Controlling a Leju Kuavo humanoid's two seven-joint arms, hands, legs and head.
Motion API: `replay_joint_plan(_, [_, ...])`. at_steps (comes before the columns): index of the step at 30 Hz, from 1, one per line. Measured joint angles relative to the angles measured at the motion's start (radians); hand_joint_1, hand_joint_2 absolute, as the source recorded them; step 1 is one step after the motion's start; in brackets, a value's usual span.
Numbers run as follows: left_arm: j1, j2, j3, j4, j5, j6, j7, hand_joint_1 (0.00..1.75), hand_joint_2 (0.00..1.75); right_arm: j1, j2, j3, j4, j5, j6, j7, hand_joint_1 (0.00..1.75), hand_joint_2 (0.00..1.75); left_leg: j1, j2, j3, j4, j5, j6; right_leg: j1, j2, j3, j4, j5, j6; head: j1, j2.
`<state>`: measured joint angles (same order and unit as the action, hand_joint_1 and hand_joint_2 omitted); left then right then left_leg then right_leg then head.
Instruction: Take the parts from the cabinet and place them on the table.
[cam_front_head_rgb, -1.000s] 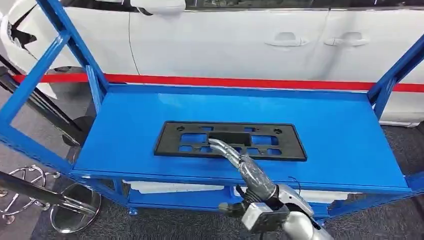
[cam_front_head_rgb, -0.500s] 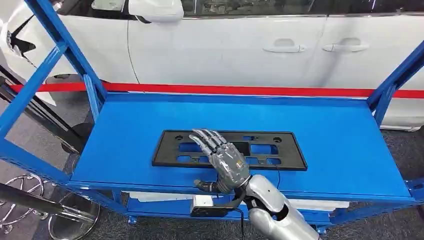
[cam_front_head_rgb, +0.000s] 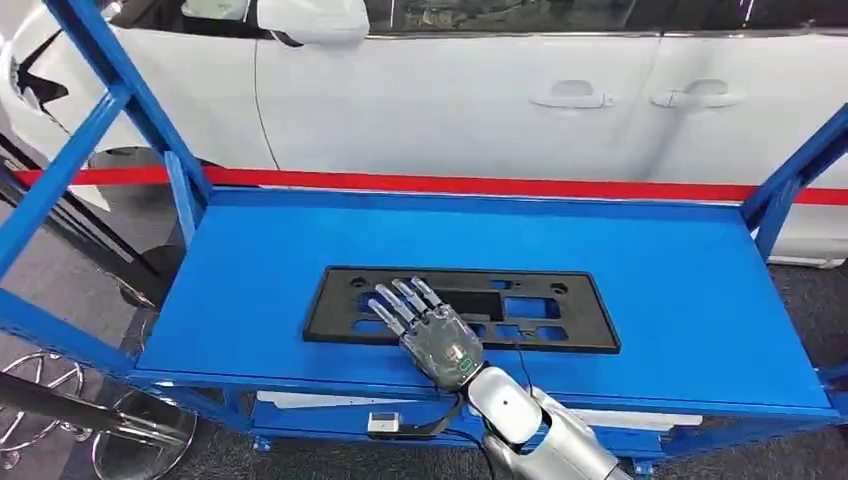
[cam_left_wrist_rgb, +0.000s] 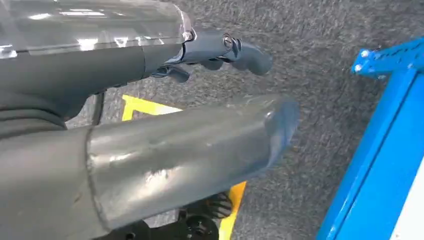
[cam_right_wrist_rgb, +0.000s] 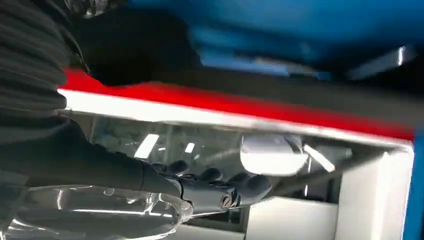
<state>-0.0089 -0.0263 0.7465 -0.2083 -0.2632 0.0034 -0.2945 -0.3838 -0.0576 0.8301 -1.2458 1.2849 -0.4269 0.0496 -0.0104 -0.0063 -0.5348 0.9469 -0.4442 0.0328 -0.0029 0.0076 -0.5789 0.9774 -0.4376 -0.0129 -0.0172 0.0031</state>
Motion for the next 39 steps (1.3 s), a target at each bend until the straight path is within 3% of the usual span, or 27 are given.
replay_joint_plan(2, [0.000, 0.000, 0.000, 0.000, -0.001, 0.000, -0.002, 0.00, 0.00, -0.007, 0.000, 0.002, 0.014, 0.026, 0.012, 0.008, 0.00, 1.75, 0.002, 0.000, -0.007, 0.025, -0.026, -0.013, -0.009, -0.002, 0.008, -0.007, 0.001, -0.009, 0.000, 0.000])
replay_joint_plan(3, [0.000, -0.001, 0.000, 0.000, -0.002, 0.000, -0.003, 0.00, 0.00, -0.013, 0.000, 0.002, 0.021, 0.040, 0.018, 0.017, 0.00, 1.75, 0.005, 0.001, -0.032, 0.083, -0.062, -0.022, -0.011, -0.004, 0.010, -0.007, -0.002, -0.013, 0.000, 0.000])
replay_joint_plan(5, [0.000, 0.000, 0.002, 0.000, -0.004, 0.002, -0.003, 0.00, 0.00, -0.017, 0.000, 0.002, 0.035, 0.074, 0.023, 0.041, 0.00, 1.75, 0.015, 0.002, -0.117, 0.262, -0.140, -0.035, -0.011, -0.008, 0.012, -0.005, -0.004, -0.015, 0.000, 0.000])
replay_joint_plan(6, [0.000, 0.000, 0.003, 0.000, -0.008, 0.002, -0.004, 0.00, 0.00, -0.017, 0.000, 0.002, 0.042, 0.092, 0.027, 0.054, 0.00, 1.75, 0.017, 0.002, -0.153, 0.334, -0.160, -0.038, -0.011, -0.008, 0.012, -0.004, -0.005, -0.016, 0.000, 0.000])
replay_joint_plan(7, [0.003, -0.001, 0.003, 0.000, -0.009, 0.002, -0.004, 0.00, 0.00, -0.017, 0.001, 0.003, 0.047, 0.104, 0.030, 0.066, 0.00, 1.75, 0.020, 0.002, -0.166, 0.353, -0.152, -0.040, -0.011, -0.008, 0.013, -0.002, -0.006, -0.016, 0.000, 0.000])
replay_joint_plan(8, [0.005, -0.001, 0.003, 0.000, -0.009, 0.002, -0.004, 0.00, 0.00, -0.018, 0.002, 0.004, 0.050, 0.112, 0.032, 0.075, 0.00, 1.75, 0.023, 0.002, -0.154, 0.322, -0.122, -0.040, -0.011, -0.007, 0.016, -0.002, -0.007, -0.016, 0.000, 0.000])
replay_joint_plan(9, [0.005, -0.001, 0.003, 0.000, -0.009, 0.002, -0.004, 0.00, 0.00, -0.019, 0.002, 0.004, 0.053, 0.118, 0.032, 0.080, 0.00, 1.75, 0.024, 0.002, -0.117, 0.244, -0.074, -0.037, -0.011, -0.006, 0.019, -0.002, -0.009, -0.015, 0.000, 0.000])
replay_joint_plan(11, [0.003, -0.001, 0.003, 0.000, -0.009, 0.002, -0.004, 0.00, 0.00, -0.025, 0.003, 0.004, 0.057, 0.120, 0.032, 0.087, 0.02, 1.75, 0.024, 0.002, -0.017, 0.042, 0.009, -0.029, -0.011, -0.004, 0.026, -0.002, -0.010, -0.012, 0.000, 0.000])
replay_joint_plan(13, [0.000, -0.001, 0.005, 0.000, -0.009, 0.002, -0.005, 0.00, 0.00, -0.031, 0.005, 0.004, 0.063, 0.132, 0.036, 0.106, 0.66, 1.75, 0.015, 0.000, -0.005, 0.014, -0.003, -0.021, -0.006, -0.002, 0.022, 0.000, -0.010, 0.001, 0.000, 0.000])
replay_joint_plan(14, [0.001, -0.001, 0.008, 0.000, -0.009, 0.002, -0.005, 0.00, 0.00, -0.031, 0.006, 0.004, 0.067, 0.145, 0.037, 0.126, 1.27, 1.75, 0.013, 0.000, -0.007, 0.016, -0.003, -0.019, -0.008, -0.002, 0.022, -0.001, -0.009, 0.006, 0.000, 0.000])
replay_joint_plan(16, [0.004, -0.001, 0.013, 0.000, -0.010, 0.001, -0.009, 0.00, 0.00, -0.027, 0.006, -0.001, 0.075, 0.153, 0.032, 0.166, 1.27, 1.75, 0.014, 0.001, -0.006, 0.005, 0.008, -0.003, -0.008, -0.001, 0.024, -0.008, -0.004, 0.020, 0.000, 0.000])
replay_joint_plan(17, [0.004, -0.003, 0.018, 0.000, -0.011, 0.000, -0.012, 0.00, 0.00, -0.023, 0.006, -0.011, 0.078, 0.154, 0.030, 0.177, 1.27, 1.75, 0.019, 0.004, -0.004, -0.001, 0.015, 0.005, -0.011, -0.003, 0.020, 0.010, -0.020, 0.024, 0.000, 0.000])
replay_joint_plan(18, [0.004, -0.006, 0.024, 0.000, -0.012, 0.000, -0.015, 0.00, 0.00, -0.020, 0.006, -0.026, 0.081, 0.155, 0.029, 0.182, 1.27, 1.75, 0.017, 0.004, -0.006, -0.002, 0.016, 0.014, -0.010, -0.004, -0.001, 0.054, -0.056, 0.025, 0.001, 0.000])
replay_joint_plan(20, [0.005, -0.007, 0.027, 0.000, -0.013, -0.002, -0.016, 0.00, 0.00, -0.010, 0.005, -0.046, 0.086, 0.155, 0.029, 0.184, 1.27, 1.75, 0.012, 0.005, -0.010, -0.002, 0.018, 0.019, -0.010, -0.003, -0.072, 0.214, -0.144, 0.027, 0.000, 0.000])
replay_joint_plan(21, [0.005, -0.008, 0.029, 0.000, -0.013, -0.002, -0.017, 0.00, 0.00, -0.004, 0.003, -0.053, 0.090, 0.155, 0.029, 0.184, 1.27, 1.75, 0.009, 0.005, -0.012, -0.001, 0.019, 0.020, -0.010, -0.003, -0.109, 0.295, -0.173, 0.028, 0.000, 0.000])
replay_joint_plan(22, [0.005, -0.008, 0.032, 0.000, -0.013, -0.002, -0.018, 0.00, 0.00, 0.003, 0.003, -0.059, 0.094, 0.155, 0.029, 0.184, 1.36, 1.75, 0.007, 0.005, -0.012, -0.001, 0.019, 0.021, -0.010, -0.004, -0.124, 0.328, -0.174, 0.027, 0.000, 0.000])
replay_joint_plan(23, [0.006, -0.008, 0.033, 0.000, -0.013, -0.002, -0.018, 0.00, 0.00, 0.006, 0.003, -0.062, 0.096, 0.155, 0.029, 0.184, 1.41, 1.75, 0.005, 0.005, -0.012, 0.000, 0.019, 0.021, -0.010, -0.004, -0.114, 0.309, -0.152, 0.026, 0.001, 0.000])
replay_joint_plan(24, [0.006, -0.008, 0.034, 0.000, -0.013, -0.002, -0.018, 0.00, 0.00, 0.007, 0.003, -0.065, 0.098, 0.155, 0.029, 0.184, 1.45, 1.75, 0.004, 0.004, -0.010, 0.000, 0.019, 0.021, -0.010, -0.004, -0.081, 0.245, -0.111, 0.023, 0.000, 0.000])
replay_joint_plan(26, [0.004, -0.010, 0.035, 0.000, -0.014, -0.002, -0.018, 0.00, 0.00, 0.008, 0.003, -0.078, 0.098, 0.156, 0.020, 0.198, 1.61, 1.75, 0.004, 0.003, -0.008, 0.004, 0.016, 0.017, -0.008, -0.004, 0.009, 0.067, -0.027, 0.014, 0.000, 0.000])
replay_joint_plan(27, [0.005, -0.010, 0.039, 0.000, -0.018, -0.002, -0.018, 0.00, 0.00, 0.012, 0.003, -0.093, 0.098, 0.156, 0.013, 0.205, 1.61, 1.75, -0.001, 0.001, -0.010, 0.008, 0.013, 0.013, -0.005, -0.005, 0.034, 0.009, -0.023, 0.010, 0.000, 0.000])
replay_joint_plan(31, [0.008, -0.012, 0.053, 0.000, -0.029, -0.009, -0.020, 0.00, 0.00, 0.046, 0.000, -0.166, 0.083, 0.155, -0.010, 0.215, 1.55, 1.75, -0.001, -0.001, -0.017, 0.017, 0.011, -0.003, -0.002, -0.004, 0.034, 0.000, -0.025, 0.000, 0.000, 0.000])
replay_joint_plan(32, [0.010, -0.012, 0.055, 0.000, -0.032, -0.015, -0.021, 0.00, 0.00, 0.056, -0.003, -0.190, 0.074, 0.154, -0.013, 0.214, 1.54, 1.75, 0.003, -0.001, -0.024, 0.026, -0.001, -0.009, -0.010, -0.008, 0.037, -0.006, -0.019, -0.008, 0.000, 0.000])
replay_joint_plan(33, [0.011, -0.014, 0.056, 0.000, -0.034, -0.016, -0.023, 0.00, 0.00, 0.064, -0.006, -0.211, 0.070, 0.154, -0.015, 0.213, 1.52, 1.75, 0.003, 0.001, -0.035, 0.061, -0.031, -0.018, -0.011, -0.008, 0.037, -0.006, -0.018, -0.012, 0.000, 0.000])
replay_joint_plan(36, [0.011, -0.014, 0.064, 0.000, -0.040, -0.023, -0.028, 0.00, 0.00, 0.094, -0.012, -0.265, 0.060, 0.152, -0.027, 0.209, 1.52, 1.75, 0.017, 0.001, -0.139, 0.305, -0.150, -0.037, -0.011, -0.010, 0.033, -0.003, -0.018, -0.014, 0.000, 0.000])
replay_joint_plan(37, [0.011, -0.014, 0.067, 0.000, -0.041, -0.026, -0.029, 0.00, 0.00, 0.103, -0.013, -0.279, 0.058, 0.151, -0.030, 0.208, 1.50, 1.75, 0.021, 0.001, -0.160, 0.353, -0.160, -0.041, -0.012, -0.011, 0.033, -0.002, -0.019, -0.014, 0.000, 0.000])
replay_joint_plan(38, [0.012, -0.014, 0.071, 0.000, -0.043, -0.027, -0.030, 0.00, 0.00, 0.110, -0.013, -0.290, 0.056, 0.151, -0.032, 0.207, 1.57, 1.75, 0.025, 0.001, -0.157, 0.346, -0.142, -0.044, -0.014, -0.010, 0.034, -0.002, -0.019, -0.013, 0.000, 0.000])
replay_joint_plan(39, [0.013, -0.014, 0.073, 0.000, -0.043, -0.028, -0.030, 0.00, 0.00, 0.113, -0.013, -0.300, 0.054, 0.151, -0.034, 0.207, 1.64, 1.75, 0.027, 0.002, -0.130, 0.289, -0.103, -0.045, -0.016, -0.009, 0.035, -0.002, -0.020, -0.012, 0.000, 0.000])
